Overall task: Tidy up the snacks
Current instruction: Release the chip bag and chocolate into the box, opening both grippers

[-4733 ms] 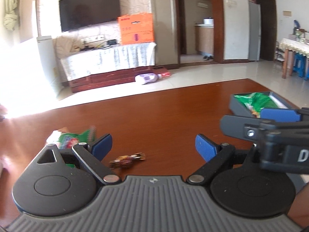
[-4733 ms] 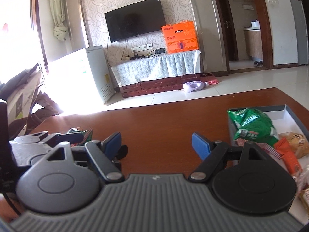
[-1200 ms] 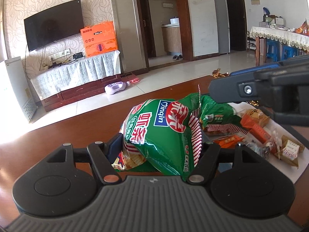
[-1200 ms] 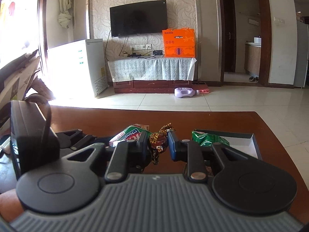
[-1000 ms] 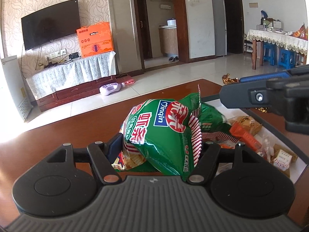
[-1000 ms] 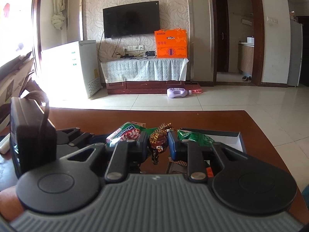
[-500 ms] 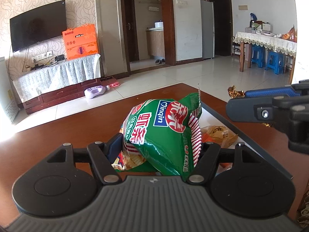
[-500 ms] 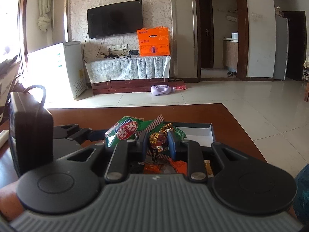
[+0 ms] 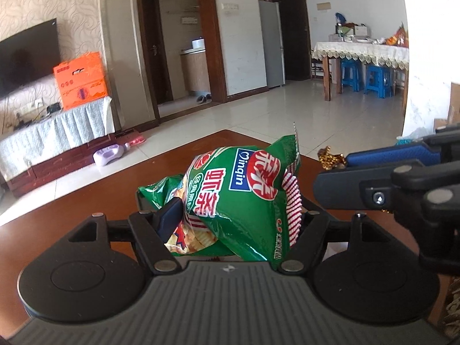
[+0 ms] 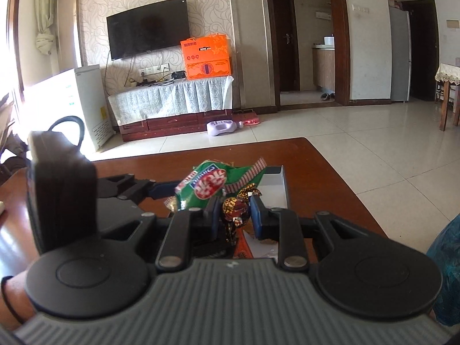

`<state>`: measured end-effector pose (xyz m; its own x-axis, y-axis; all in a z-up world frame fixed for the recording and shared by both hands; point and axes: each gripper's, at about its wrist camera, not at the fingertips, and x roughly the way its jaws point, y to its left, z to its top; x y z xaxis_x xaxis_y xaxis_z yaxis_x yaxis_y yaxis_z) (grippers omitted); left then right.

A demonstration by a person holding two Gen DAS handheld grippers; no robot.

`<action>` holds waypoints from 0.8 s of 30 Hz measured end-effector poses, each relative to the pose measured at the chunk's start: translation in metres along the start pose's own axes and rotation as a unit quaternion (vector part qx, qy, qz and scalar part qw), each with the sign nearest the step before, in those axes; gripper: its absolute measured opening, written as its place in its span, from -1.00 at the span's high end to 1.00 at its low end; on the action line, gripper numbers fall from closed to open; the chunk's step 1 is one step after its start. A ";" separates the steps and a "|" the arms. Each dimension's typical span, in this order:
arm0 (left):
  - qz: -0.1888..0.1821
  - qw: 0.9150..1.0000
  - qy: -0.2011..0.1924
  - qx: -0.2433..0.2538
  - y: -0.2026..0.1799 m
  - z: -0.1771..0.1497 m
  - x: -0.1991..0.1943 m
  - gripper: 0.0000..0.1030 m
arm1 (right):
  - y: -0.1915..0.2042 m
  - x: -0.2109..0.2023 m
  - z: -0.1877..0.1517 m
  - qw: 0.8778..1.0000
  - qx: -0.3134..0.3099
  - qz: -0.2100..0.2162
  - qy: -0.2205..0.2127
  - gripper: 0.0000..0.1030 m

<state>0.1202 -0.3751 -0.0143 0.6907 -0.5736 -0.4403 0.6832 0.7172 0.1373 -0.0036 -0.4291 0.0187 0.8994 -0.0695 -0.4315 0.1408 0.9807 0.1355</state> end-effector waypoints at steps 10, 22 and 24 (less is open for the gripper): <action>-0.022 1.000 0.011 0.003 0.002 -0.001 0.025 -0.82 | -0.004 0.005 -0.003 1.000 0.004 0.000 0.010 0.49; -0.017 0.999 -0.004 0.028 0.013 -0.027 -0.044 -0.86 | 0.003 -0.005 -0.011 1.000 0.018 0.000 0.019 0.49; -0.015 1.000 0.000 0.027 0.018 -0.033 -0.049 -0.87 | 0.005 -0.006 -0.017 0.999 0.020 0.003 0.026 0.49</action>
<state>0.0904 -0.3205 -0.0197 0.6696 -0.5940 -0.4458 0.7154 0.6771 0.1723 -0.0157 -0.4208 0.0067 0.8776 -0.0539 -0.4763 0.1539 0.9727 0.1735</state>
